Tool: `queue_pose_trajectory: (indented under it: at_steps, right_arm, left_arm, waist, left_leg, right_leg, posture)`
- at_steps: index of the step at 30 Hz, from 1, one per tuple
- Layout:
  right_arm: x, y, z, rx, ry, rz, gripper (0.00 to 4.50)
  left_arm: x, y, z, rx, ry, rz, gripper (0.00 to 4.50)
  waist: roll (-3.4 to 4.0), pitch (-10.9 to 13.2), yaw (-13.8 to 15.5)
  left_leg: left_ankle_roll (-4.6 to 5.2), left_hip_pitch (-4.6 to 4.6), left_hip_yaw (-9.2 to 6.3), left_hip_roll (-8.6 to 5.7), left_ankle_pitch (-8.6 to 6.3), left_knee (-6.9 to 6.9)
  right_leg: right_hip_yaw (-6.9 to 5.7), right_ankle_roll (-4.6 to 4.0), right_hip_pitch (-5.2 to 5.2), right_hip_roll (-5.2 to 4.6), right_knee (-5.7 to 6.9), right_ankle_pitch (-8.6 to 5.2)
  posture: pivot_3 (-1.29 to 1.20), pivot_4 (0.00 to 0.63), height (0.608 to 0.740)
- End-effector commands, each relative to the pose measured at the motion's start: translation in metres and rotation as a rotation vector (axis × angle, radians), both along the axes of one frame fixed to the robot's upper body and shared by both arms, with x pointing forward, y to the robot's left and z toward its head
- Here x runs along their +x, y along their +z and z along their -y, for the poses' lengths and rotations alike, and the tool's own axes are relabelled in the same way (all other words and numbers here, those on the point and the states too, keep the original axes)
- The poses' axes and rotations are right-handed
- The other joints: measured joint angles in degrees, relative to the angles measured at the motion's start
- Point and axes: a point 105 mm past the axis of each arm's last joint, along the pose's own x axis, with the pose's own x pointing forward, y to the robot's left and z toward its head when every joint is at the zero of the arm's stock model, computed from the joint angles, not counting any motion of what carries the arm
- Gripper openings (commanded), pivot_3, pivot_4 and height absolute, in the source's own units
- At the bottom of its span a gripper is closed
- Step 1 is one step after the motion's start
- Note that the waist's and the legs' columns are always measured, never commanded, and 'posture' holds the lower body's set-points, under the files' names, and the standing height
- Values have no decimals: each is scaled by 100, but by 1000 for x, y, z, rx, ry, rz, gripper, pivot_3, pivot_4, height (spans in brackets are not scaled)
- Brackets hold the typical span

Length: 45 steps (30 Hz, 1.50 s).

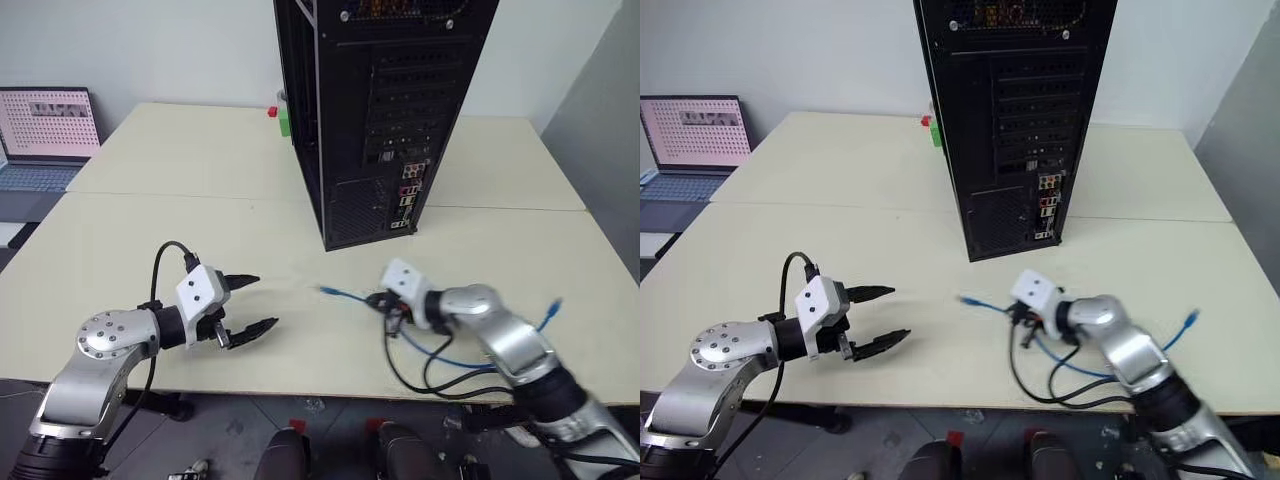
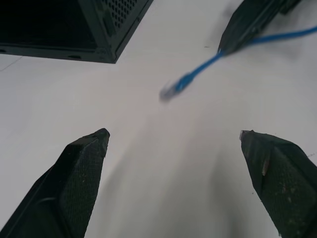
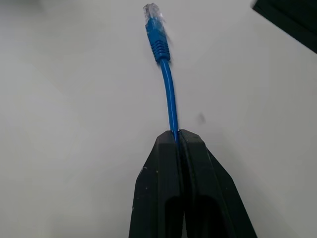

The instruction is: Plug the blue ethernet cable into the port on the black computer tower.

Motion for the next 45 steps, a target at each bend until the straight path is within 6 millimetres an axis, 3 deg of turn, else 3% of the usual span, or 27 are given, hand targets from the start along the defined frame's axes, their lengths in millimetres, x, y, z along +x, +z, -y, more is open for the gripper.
queue_pose_trajectory:
  at_steps: [1, 6, 11, 15, 25, 37, 45]
  right_arm:
    - [-13, 21, 8, 15, 82, 37, 46]
    - [-15, 27, 10, 6, 106, 61, 817]
    - [-15, 31, -3, 75, 112, 50, 2049]
    - [-3, 28, -13, 122, 58, 63, 3047]
    - [10, 2, -25, 152, -8, 2, 3047]
    - [5, 4, -30, 133, 42, 35, 148]
    - [-16, 35, -57, 153, 261, 94, 72]
  left_arm:
    - [-6, 3, 13, -9, -67, 23, 4500]
    - [-8, -2, 21, -22, -110, -2, 4500]
    - [-7, -5, 23, -21, -119, -3, 4500]
    - [-8, -7, 24, -20, -122, -5, 4500]
    - [-10, -12, 22, -19, -126, -8, 4500]
    - [-8, -16, 25, -49, -133, -30, 4500]
    - [-3, -9, 43, -44, -242, -61, 4500]
  waist:
    - [0, 0, -12]
    - [0, 0, -89]
    - [0, 0, -74]
    - [0, 0, -67]
    - [-1, 0, -35]
    - [-1, 0, -35]
    - [0, 0, -35]
  left_leg:
    - [0, 0, 1, 0, 0, 0]
    - [0, 15, 7, 12, 0, -1]
    - [0, 12, 5, 7, 0, 0]
    - [0, 8, 6, 5, 0, 2]
    - [0, 6, 6, 3, 0, 2]
    - [0, 8, 6, 2, 0, 2]
    - [0, 6, 3, 1, 0, 2]
  right_leg:
    - [1, 0, -1, 3, 0, 0]
    - [10, 19, -1, 24, 6, -13]
    - [9, 16, -1, 31, 7, -14]
    - [11, 9, 0, 25, 6, -9]
    - [9, -5, -1, 23, 5, -1]
    - [8, -5, -1, 24, 6, -1]
    - [5, -5, -1, 26, 7, -1]
  posture:
    - [0, 150, 740]
    - [0, 150, 740]
    - [0, 150, 740]
    - [0, 150, 740]
    - [0, 150, 740]
    - [0, 150, 740]
    - [0, 150, 740]
